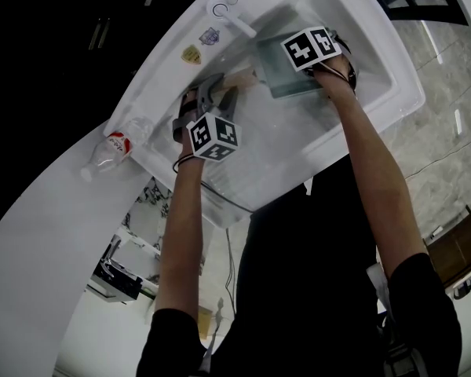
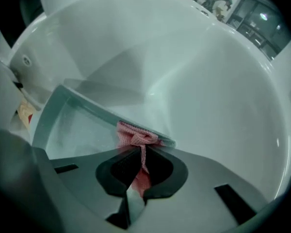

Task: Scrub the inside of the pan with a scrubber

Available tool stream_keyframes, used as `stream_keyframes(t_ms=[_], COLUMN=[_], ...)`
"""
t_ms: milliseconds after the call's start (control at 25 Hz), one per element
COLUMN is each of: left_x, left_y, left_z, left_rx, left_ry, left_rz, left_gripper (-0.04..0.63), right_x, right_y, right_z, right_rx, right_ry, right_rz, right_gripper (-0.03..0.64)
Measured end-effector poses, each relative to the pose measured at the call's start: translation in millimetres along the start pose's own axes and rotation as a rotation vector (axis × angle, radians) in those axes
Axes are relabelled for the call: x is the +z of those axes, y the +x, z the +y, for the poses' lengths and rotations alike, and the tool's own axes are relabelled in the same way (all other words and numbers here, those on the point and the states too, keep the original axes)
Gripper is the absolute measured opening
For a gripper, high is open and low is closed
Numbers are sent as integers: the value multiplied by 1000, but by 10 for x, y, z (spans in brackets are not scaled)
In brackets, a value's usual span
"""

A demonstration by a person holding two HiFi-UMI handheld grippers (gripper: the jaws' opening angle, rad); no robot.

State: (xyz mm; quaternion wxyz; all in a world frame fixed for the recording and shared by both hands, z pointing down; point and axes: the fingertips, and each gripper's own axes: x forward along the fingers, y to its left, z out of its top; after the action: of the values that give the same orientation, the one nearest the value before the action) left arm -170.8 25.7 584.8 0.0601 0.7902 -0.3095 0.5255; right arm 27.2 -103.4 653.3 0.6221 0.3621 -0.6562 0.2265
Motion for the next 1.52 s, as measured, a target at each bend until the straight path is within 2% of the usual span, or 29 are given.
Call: stream_keyframes(t_ms=[160, 320, 400, 520, 600, 720, 840, 960, 1240, 1520], left_x=[-8, -11, -10, -9, -8, -11, -12, -9, -24, -16], left_y=[-2, -1, -2, -3, 0, 1, 5, 11, 24, 32], left_z=[13, 10, 14, 17, 20, 32, 25, 24, 32, 30], left_rx=[2, 2, 2, 3, 2, 0, 4, 3, 12, 14], left_ry=[-5, -7, -10, -17, -22, -26, -29, -36, -41, -42], left_rz=[-1, -2, -1, 0, 2, 4, 8, 11, 21, 28], left_gripper=[178, 178, 178, 178, 178, 178, 178, 179, 179, 179], right_x=[81, 194, 287, 405, 464, 555, 642, 645, 185, -203], right_y=[-7, -57, -100, -156, -180, -217, -265, -305, -396, -446], right_z=[9, 194, 357, 597, 701, 846, 1061, 1178, 1468, 1630], right_rx=[3, 84, 176, 367, 460, 544, 668, 724, 771, 719], right_ry=[107, 169, 242, 451, 561, 598, 634, 573, 199, -80], right_rz=[-31, -65, -99, -142, -161, -188, -209, -209, -34, 108], right_gripper=[37, 37, 37, 37, 37, 37, 37, 37, 37, 37])
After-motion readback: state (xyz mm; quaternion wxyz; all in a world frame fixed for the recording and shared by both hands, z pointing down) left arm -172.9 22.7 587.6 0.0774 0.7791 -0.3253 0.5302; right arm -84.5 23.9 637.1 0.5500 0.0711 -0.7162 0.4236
